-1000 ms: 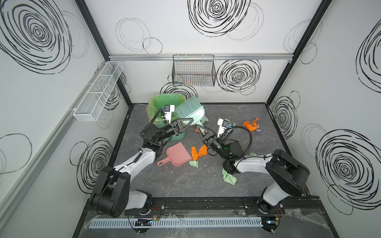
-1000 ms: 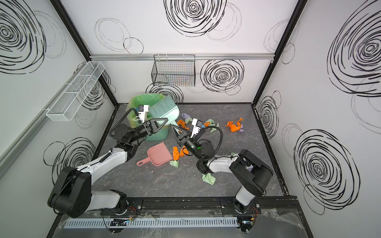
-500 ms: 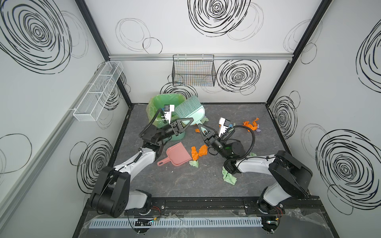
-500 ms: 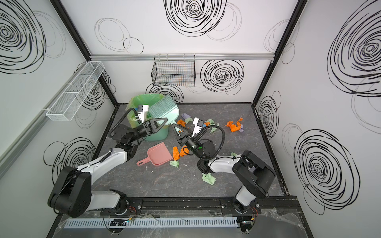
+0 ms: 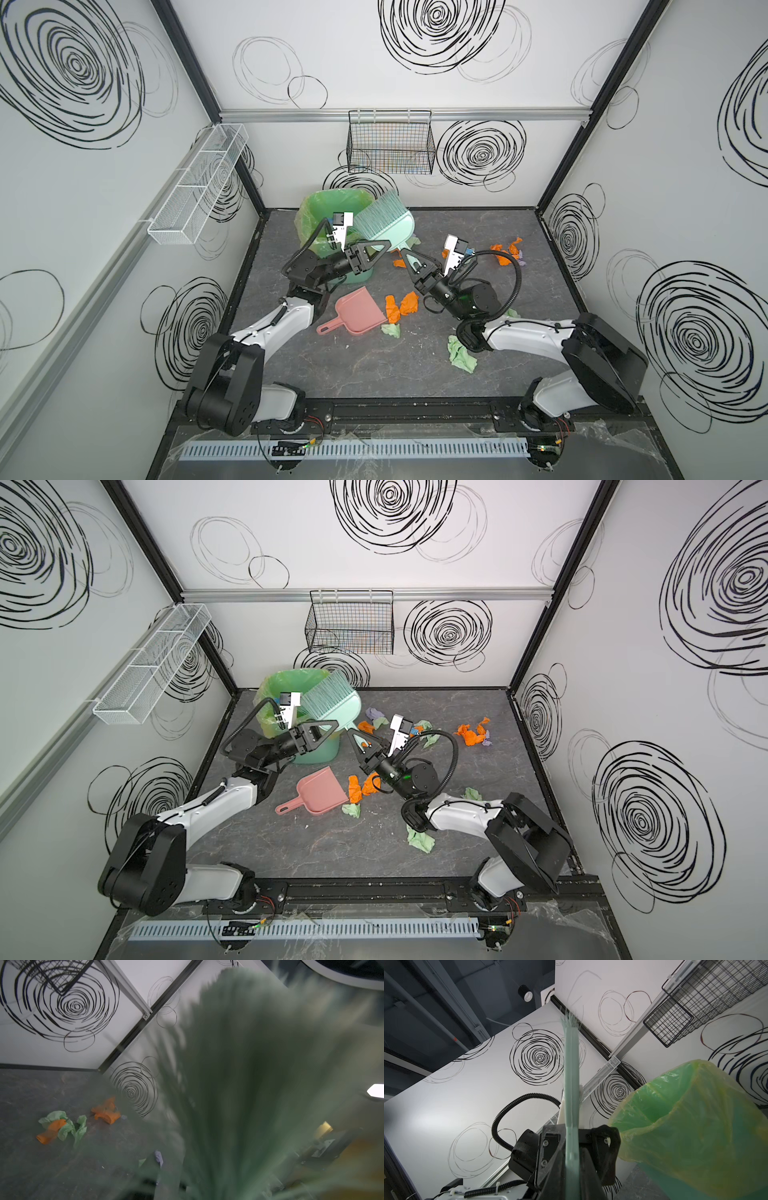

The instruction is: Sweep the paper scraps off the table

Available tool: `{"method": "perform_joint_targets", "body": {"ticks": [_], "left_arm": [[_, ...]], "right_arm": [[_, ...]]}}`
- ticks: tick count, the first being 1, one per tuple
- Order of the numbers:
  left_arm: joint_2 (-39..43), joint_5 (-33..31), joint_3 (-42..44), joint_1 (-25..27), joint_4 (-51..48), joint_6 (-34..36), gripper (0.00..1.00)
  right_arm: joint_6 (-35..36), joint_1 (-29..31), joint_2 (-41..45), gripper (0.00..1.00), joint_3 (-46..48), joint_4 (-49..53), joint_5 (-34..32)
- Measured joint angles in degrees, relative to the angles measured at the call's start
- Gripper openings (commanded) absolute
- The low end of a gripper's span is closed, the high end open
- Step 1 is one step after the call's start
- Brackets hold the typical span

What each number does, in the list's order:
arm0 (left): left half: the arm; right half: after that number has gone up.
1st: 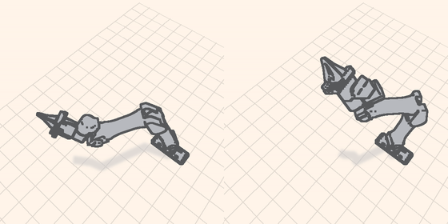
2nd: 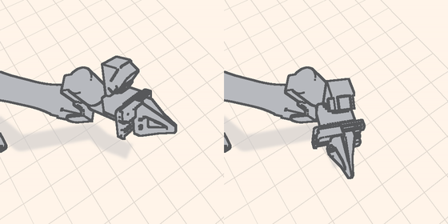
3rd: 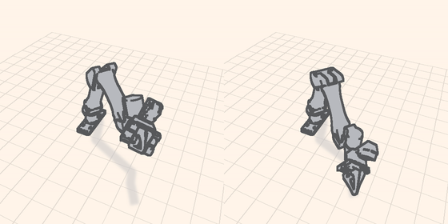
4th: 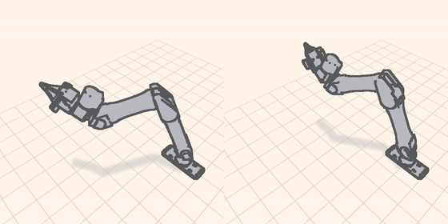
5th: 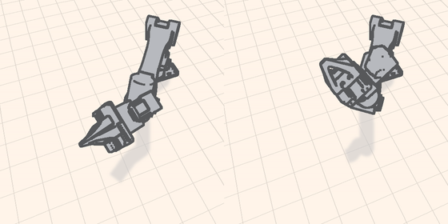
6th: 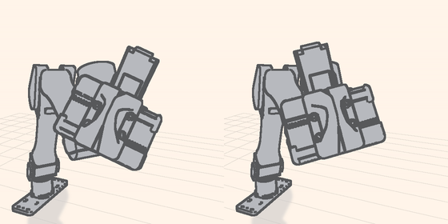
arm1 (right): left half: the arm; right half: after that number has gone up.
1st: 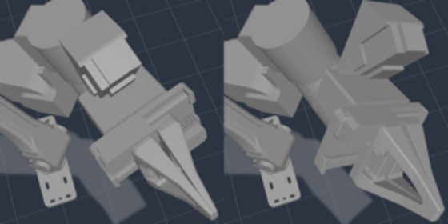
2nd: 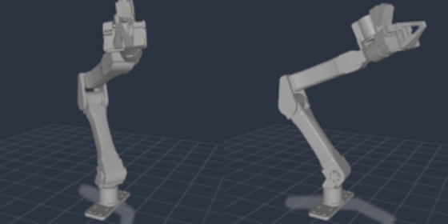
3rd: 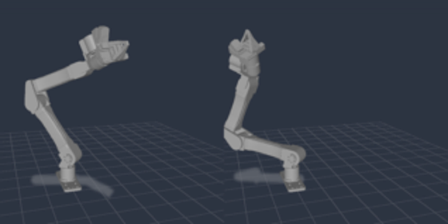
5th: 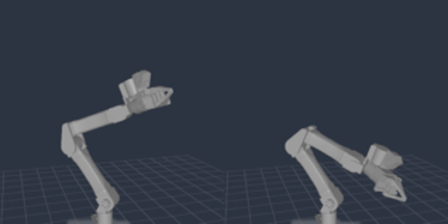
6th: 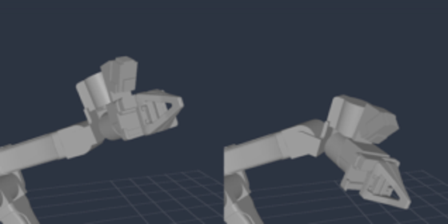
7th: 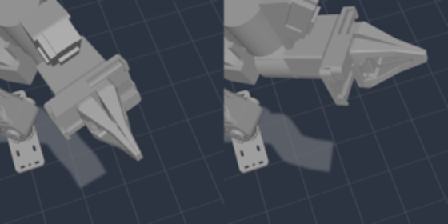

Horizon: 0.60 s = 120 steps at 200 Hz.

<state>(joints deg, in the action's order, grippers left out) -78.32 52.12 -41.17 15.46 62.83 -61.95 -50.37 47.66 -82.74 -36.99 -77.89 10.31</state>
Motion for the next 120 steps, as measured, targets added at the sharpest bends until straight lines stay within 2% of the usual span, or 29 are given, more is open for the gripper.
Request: {"method": "perform_joint_targets", "body": {"ticks": [11, 29, 51, 62, 75, 82, 120], "left_arm": [[0.0, 0.7, -0.28, -0.11, -1.38, 1.01, 0.78], [0.2, 1.57, -1.2, -0.2, -5.14, 4.31, 0.8], [2.21, 2.49, -1.95, -0.2, -13.77, 12.09, 0.85], [4.07, 2.67, -2.69, -0.2, -21.35, 18.58, 0.89], [6.84, 2.36, -3.67, -0.13, -30.88, 27.67, 1.0], [8.72, 1.99, -3.91, -0.13, -35.91, 32.79, 0.96], [18.82, -0.04, -5.22, -0.92, -60.43, 58.49, 0.96]], "right_arm": [[0.98, 0.0, 2.51, 0.01, 0.33, 3.3, -0.28], [3.1, 0.0, 8.02, 0.01, 1.62, 10.12, -1.31], [5.92, -0.42, 16.09, 0.0, 4.11, 19.47, -3.15], [7.37, -0.85, 20.76, 0.0, 4.81, 25.16, -4.37], [9.11, -1.86, 26.34, 0.0, 5.11, 31.82, -5.95], [10.01, -2.51, 29.46, 0.0, 5.22, 35.47, -6.99], [14.38, -6.75, 41.75, 0.0, 6.19, 51.95, -10.84]]}}
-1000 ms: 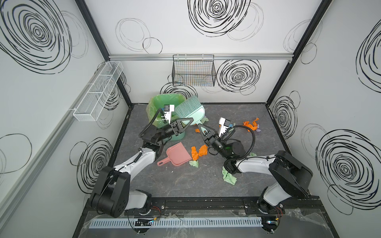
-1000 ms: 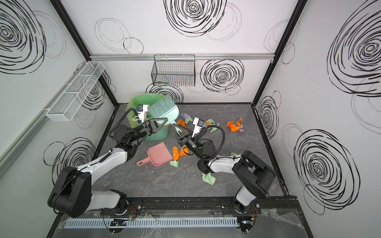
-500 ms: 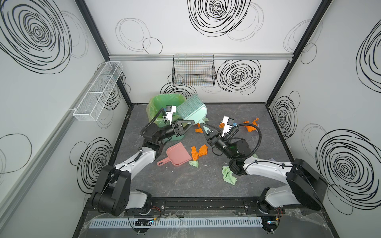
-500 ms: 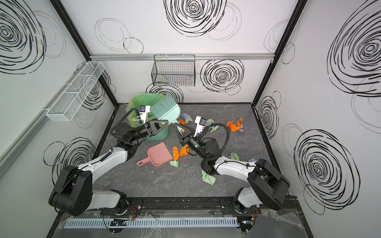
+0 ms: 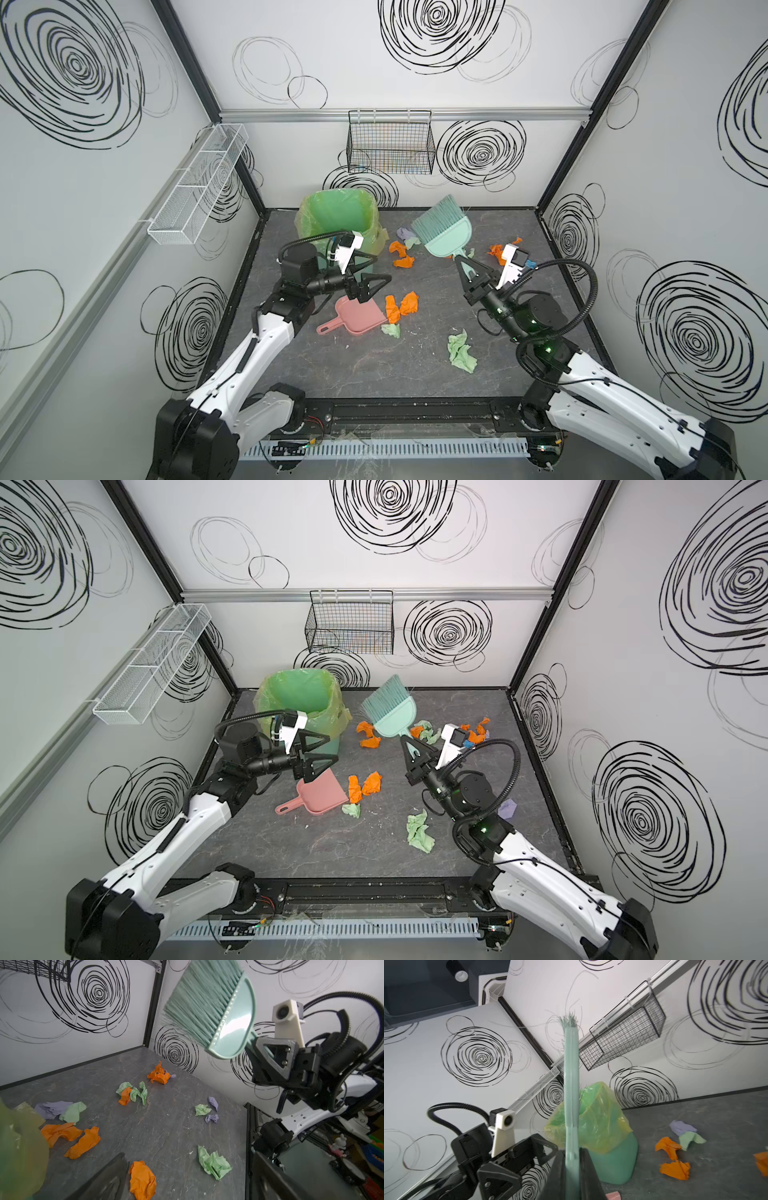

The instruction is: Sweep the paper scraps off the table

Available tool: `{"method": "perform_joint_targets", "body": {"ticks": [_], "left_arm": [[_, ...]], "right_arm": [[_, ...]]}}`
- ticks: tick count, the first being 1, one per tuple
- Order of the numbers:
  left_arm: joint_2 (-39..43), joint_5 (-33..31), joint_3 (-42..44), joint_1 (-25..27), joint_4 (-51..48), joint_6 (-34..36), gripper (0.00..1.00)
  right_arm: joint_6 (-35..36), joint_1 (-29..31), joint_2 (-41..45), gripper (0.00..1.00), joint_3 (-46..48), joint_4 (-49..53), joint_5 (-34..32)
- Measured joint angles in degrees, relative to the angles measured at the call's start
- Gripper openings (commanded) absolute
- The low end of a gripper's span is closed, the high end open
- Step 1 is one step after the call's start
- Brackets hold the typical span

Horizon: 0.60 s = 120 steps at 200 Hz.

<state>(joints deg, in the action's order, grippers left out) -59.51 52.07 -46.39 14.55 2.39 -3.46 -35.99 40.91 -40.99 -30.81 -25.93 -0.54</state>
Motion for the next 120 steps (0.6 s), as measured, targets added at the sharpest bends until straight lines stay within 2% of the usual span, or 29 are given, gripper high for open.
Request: {"method": "perform_joint_targets", "body": {"ticks": [12, 38, 56, 89, 120], "left_arm": [[1.05, -1.18, -1.16, -0.92, -6.56, 7.37, 0.96], [2.32, -8.26, -1.92, -2.89, -20.72, 27.17, 0.96], [2.97, -12.63, -0.74, -5.27, -27.06, 38.93, 0.96], [3.21, -14.93, 3.82, -15.37, -36.04, 57.83, 0.96], [1.73, -13.09, 10.19, -24.83, -38.34, 70.12, 0.97]], "right_arm": [[1.27, -1.68, 1.6, 0.0, 0.02, 4.63, -0.44], [3.63, -4.9, 1.95, 0.0, 0.0, 12.96, -0.59], [4.7, -6.4, 0.5, 0.0, 0.0, 17.55, -0.28], [5.05, -7.72, -0.39, 0.0, 0.22, 20.52, 0.59], [4.39, -8.09, 0.11, 0.0, 2.14, 20.11, 1.53]]}}
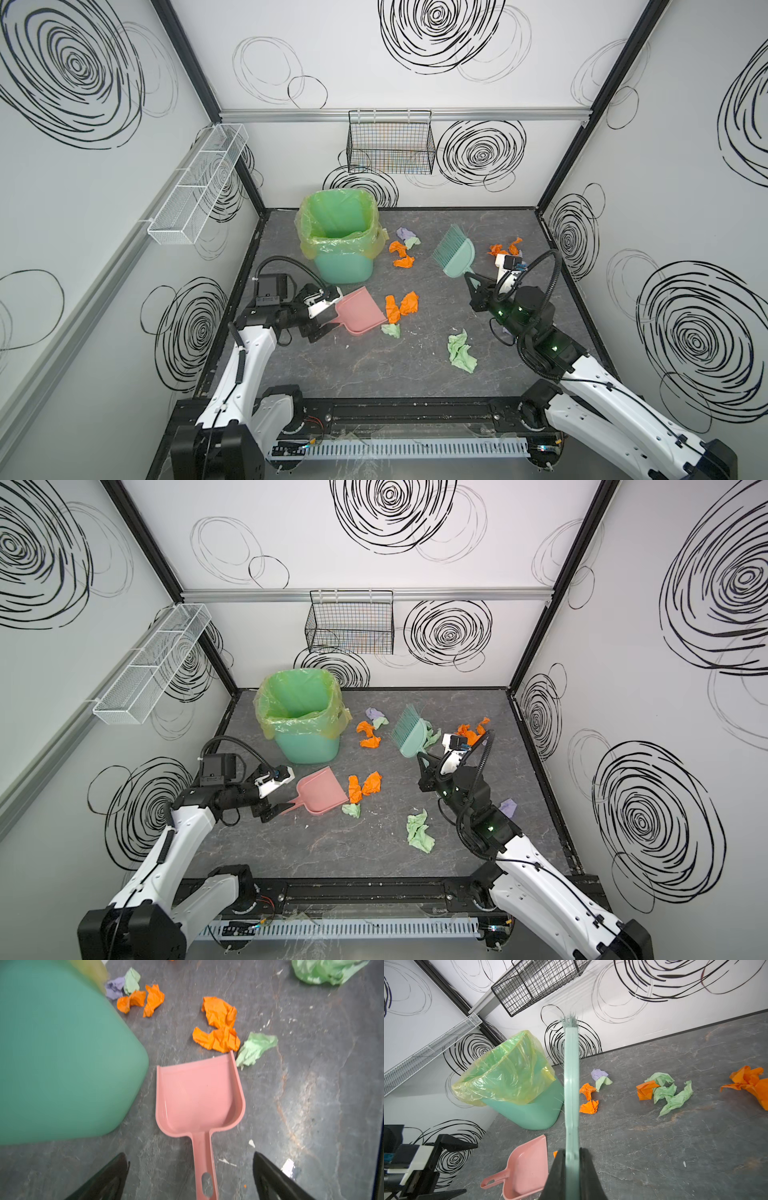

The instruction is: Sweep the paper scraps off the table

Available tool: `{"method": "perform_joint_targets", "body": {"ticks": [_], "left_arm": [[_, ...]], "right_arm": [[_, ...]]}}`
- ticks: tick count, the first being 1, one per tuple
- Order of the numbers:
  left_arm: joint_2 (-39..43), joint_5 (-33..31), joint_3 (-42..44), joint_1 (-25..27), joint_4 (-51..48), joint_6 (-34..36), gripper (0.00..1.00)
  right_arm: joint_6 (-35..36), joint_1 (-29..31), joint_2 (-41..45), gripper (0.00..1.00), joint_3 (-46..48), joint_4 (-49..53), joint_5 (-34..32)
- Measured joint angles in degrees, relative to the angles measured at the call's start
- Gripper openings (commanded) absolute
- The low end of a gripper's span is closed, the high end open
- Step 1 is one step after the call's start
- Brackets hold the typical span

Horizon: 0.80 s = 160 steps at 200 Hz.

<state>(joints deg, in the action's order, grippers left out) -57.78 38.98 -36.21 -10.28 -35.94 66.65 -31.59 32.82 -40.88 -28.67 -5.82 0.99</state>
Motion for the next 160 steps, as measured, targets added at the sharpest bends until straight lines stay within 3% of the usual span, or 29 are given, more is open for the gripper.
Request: {"method": "perform_joint_targets", "body": {"ticks": [46, 88, 132, 160], "left_arm": [[-4.76, 3.1, 6.8, -5.14, 0.7, 8.85, 0.99], [-7.72, 5.22, 9.55, -5.27, 7.93, 7.54, 0.96], [-12.39, 6.82, 9.44, -5.27, 11.61, 5.25, 0.79], [-14.6, 6.88, 8.26, -4.44, 12.39, 4.35, 0.8]], "right_arm": [[-0.76, -0.76, -0.04, 0.0, 1.01, 0.07, 0.76], [-1.2, -1.79, -0.17, 0.0, 1.07, -0.09, 1.46], [-1.95, -2.08, -0.55, 0.0, 1.86, -1.03, 1.86], [-2.34, -2.14, -0.55, 0.0, 2.67, -1.79, 2.27]]}}
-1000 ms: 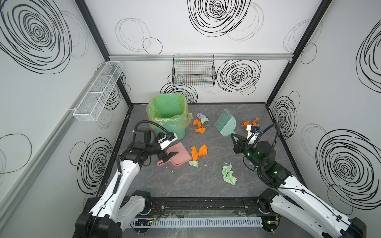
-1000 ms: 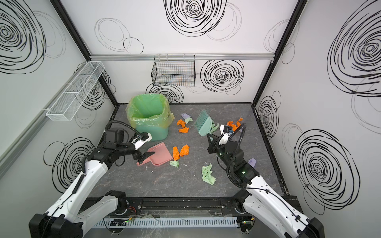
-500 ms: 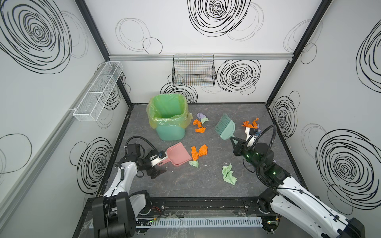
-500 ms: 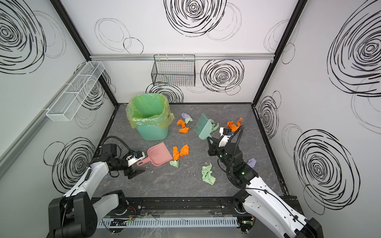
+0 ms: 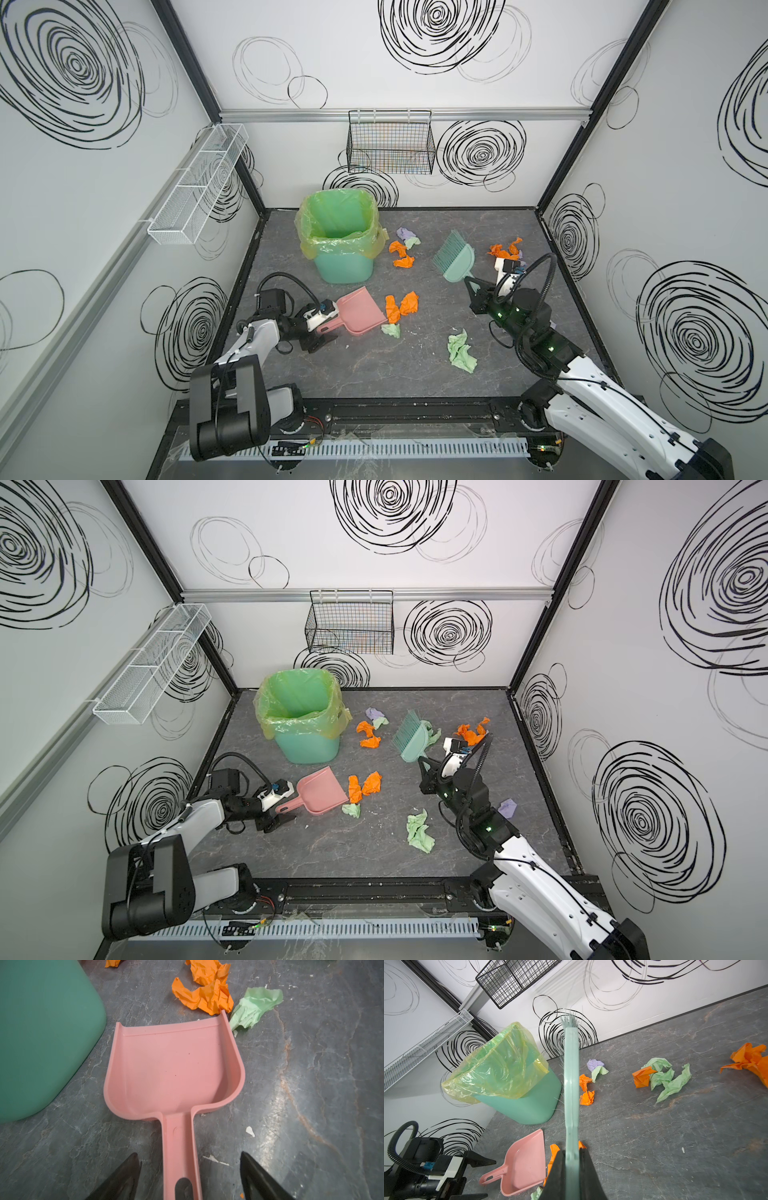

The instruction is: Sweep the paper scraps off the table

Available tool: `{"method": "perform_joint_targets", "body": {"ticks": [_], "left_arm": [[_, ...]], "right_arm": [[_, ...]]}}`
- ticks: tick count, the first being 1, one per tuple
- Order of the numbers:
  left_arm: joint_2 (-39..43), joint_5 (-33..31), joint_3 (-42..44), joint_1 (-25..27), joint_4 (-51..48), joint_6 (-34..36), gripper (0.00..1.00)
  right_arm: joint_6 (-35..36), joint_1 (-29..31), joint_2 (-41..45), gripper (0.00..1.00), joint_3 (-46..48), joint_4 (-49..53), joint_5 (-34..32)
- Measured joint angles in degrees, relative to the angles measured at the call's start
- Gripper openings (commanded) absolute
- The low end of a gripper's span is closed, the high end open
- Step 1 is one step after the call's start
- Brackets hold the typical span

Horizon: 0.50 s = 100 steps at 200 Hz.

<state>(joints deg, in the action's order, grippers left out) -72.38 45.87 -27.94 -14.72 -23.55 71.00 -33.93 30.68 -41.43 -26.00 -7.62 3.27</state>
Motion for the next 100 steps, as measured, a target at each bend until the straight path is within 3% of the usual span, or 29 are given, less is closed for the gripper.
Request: {"method": "perform_joint_targets", "body": {"ticks": [100], "left_arm": [[-7.85, -5.42, -4.74, 5.46, 2.45, -5.9, 0.63]], "right_arm": [[-1.07, -0.07, 0.37, 0.0, 1.55, -1.57, 0.87]]}}
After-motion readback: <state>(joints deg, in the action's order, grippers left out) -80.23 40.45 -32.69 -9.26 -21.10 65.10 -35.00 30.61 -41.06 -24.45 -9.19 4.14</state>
